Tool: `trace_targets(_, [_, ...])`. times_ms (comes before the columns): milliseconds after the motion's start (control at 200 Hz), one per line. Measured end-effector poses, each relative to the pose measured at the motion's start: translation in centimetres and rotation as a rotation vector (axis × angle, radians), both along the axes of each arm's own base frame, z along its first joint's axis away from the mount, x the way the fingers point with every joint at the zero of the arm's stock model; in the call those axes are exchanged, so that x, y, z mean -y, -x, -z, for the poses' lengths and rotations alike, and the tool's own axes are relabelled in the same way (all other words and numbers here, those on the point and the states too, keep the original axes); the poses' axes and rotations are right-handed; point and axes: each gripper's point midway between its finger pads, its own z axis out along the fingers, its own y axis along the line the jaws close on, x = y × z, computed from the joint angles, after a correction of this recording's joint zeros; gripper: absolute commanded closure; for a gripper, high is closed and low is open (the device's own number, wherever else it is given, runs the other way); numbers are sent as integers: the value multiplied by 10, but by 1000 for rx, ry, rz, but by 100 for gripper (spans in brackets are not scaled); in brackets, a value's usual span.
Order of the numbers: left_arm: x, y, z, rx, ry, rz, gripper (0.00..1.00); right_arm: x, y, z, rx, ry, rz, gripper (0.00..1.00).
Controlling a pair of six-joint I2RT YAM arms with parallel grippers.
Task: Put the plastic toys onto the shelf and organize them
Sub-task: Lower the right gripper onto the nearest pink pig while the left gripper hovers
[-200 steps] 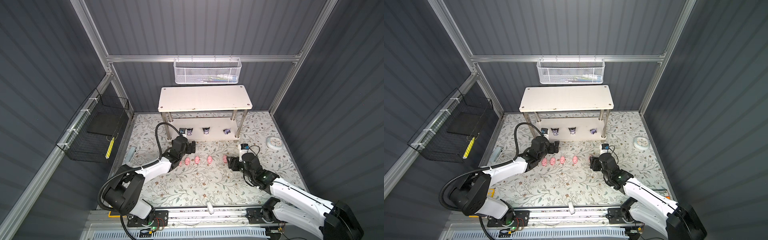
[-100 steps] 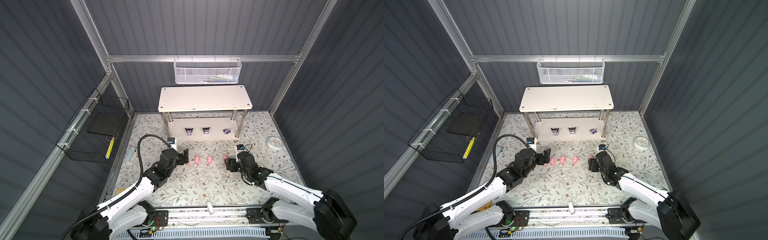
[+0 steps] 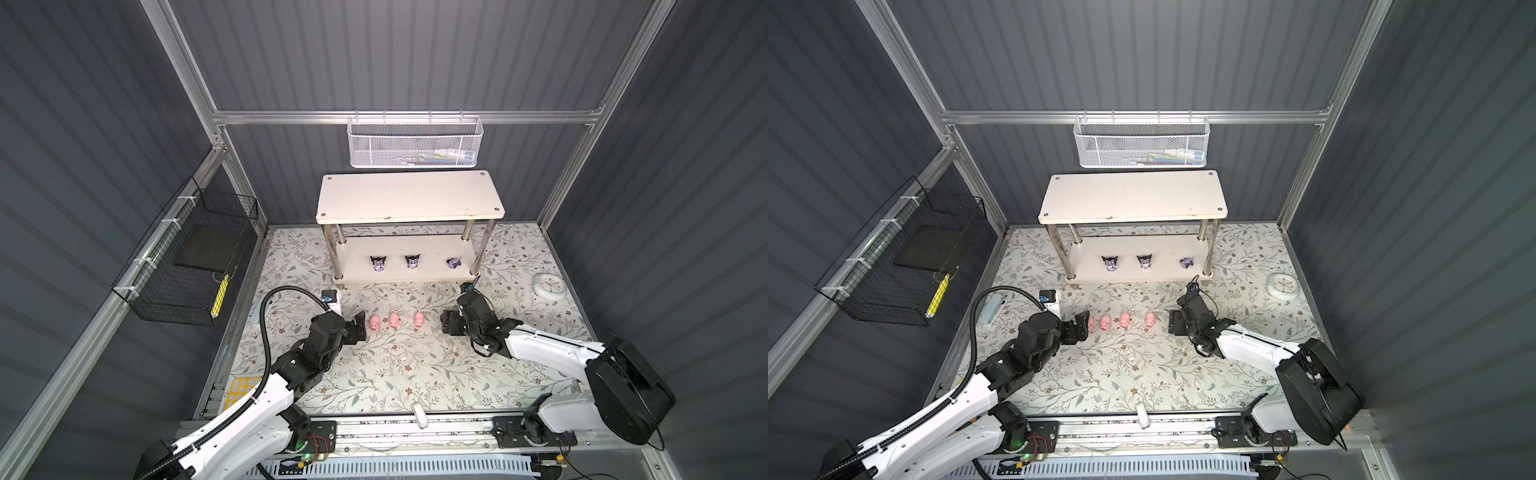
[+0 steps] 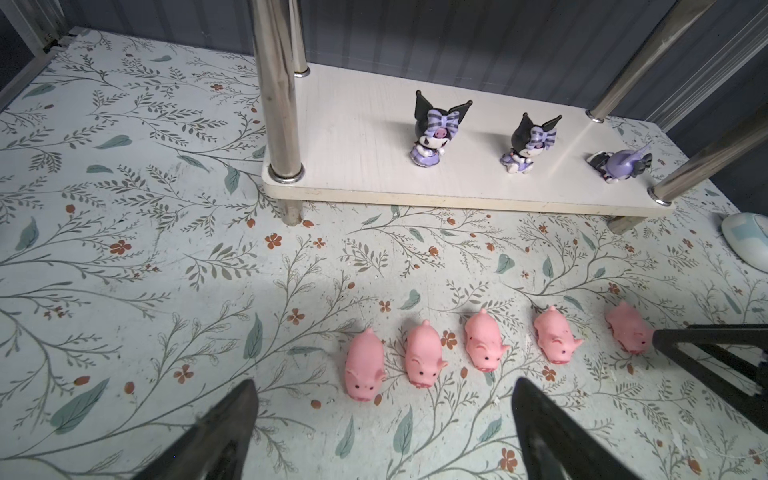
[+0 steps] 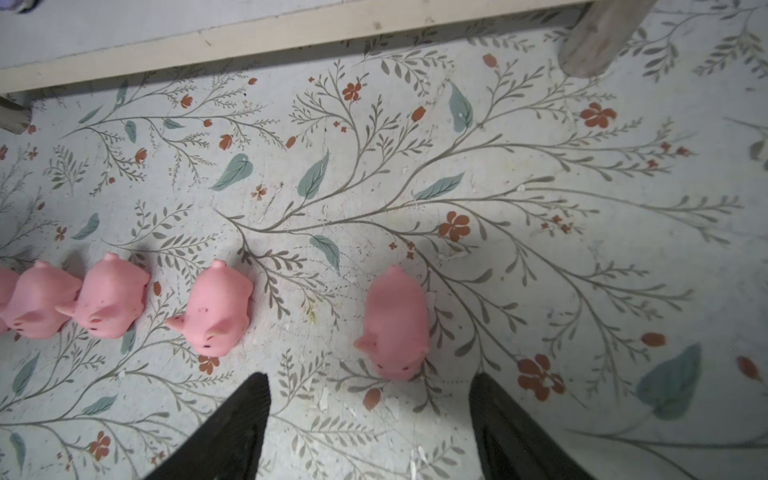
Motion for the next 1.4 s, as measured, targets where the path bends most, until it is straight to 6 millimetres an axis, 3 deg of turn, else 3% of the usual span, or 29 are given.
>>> trace_targets(745, [1,-3,7,-14,-19,-8,5,0,-13,37,-54,102,5,43])
trace_targets(885, [1,-3,9,-19,-23,-8,5,-1,-17,37,-48,105,9,55])
trace_targets(1141, [3,-6,10,-19,-23,-8,5,2,-18,36,-40,119,16,67])
trace_targets(1401, [4,-7,10,-15,-19,-8,5,3,-17,23,-23,110,20,68])
